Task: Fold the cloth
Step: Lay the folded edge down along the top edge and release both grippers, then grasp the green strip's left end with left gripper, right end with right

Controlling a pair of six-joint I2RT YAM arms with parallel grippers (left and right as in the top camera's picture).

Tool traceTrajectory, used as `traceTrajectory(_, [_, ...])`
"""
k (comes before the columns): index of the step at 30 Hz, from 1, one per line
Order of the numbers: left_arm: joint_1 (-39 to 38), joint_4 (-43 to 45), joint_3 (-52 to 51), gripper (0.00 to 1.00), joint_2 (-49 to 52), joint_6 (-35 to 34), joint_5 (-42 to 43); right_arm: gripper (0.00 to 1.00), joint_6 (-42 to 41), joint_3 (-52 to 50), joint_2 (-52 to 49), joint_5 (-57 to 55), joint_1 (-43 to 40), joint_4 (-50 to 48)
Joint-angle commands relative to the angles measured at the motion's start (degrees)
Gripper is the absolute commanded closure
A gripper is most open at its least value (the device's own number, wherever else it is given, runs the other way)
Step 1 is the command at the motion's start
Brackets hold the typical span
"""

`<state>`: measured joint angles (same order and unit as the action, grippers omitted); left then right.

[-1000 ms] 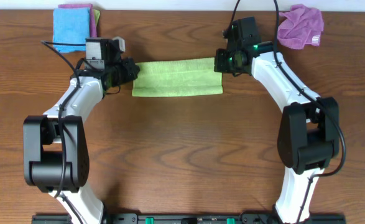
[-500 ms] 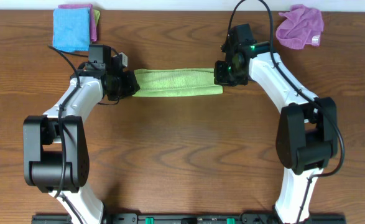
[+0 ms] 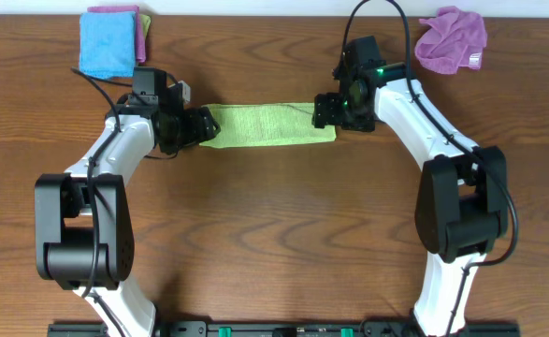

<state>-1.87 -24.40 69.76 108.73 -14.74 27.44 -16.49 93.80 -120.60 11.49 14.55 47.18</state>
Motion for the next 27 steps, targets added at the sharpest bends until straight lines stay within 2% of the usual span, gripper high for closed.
traceTrajectory(1, [0.39, -1.97, 3.69, 0.21, 0.02, 1.44, -0.02, 0.19, 1.38, 2.51, 0.15, -0.72, 0.0, -0.09])
traceTrajectory(2, [0.39, -3.28, 5.4, 0.23, -0.15, 2.54, 0.07, 0.33, 1.75, 3.37, 0.61, -1.01, 0.0, -0.22])
traceTrajectory(3, [0.28, -4.83, 7.85, 0.29, -0.33, 3.52, 0.02, 0.75, 2.99, 4.81, 1.11, -1.2, 0.0, -0.35])
traceTrajectory(4, [0.28, -5.53, 9.31, 0.39, -0.33, 4.11, 0.07, 0.99, 3.15, 5.84, 1.29, -1.31, 0.0, -0.26])
traceTrajectory(5, [0.28, -6.45, 11.67, 0.72, -0.33, 4.5, 0.0, 0.99, 3.19, 7.67, 1.38, -1.4, 0.02, -0.2])
traceTrajectory(6, [0.28, -6.6, 12.87, 0.89, -0.33, 4.5, 0.02, 0.99, 3.28, 8.46, 1.38, -1.4, 0.15, -0.2])
traceTrajectory(7, [0.26, -6.6, 13.94, 0.94, -0.33, 4.48, 0.02, 0.99, 3.3, 8.76, 1.38, -1.55, 0.39, -0.33])
traceTrajectory(15, [-2.43, -5.05, 11.96, 0.94, -0.17, 4.52, -14.16, 0.99, 3.28, 6.12, -1.18, -8.28, 3.93, -0.74])
traceTrajectory(20, [-4.52, -1.09, 8.24, 0.94, 0.68, 4.72, -14.51, 0.99, 3.26, 3.87, -3.26, -8.76, 5.22, -1.95])
traceTrajectory(27, [-5.73, -0.37, 7.54, 0.94, 0.7, 4.92, -13.79, 0.99, 3.26, 3.19, -5.99, -11.5, 5.2, -1.73])
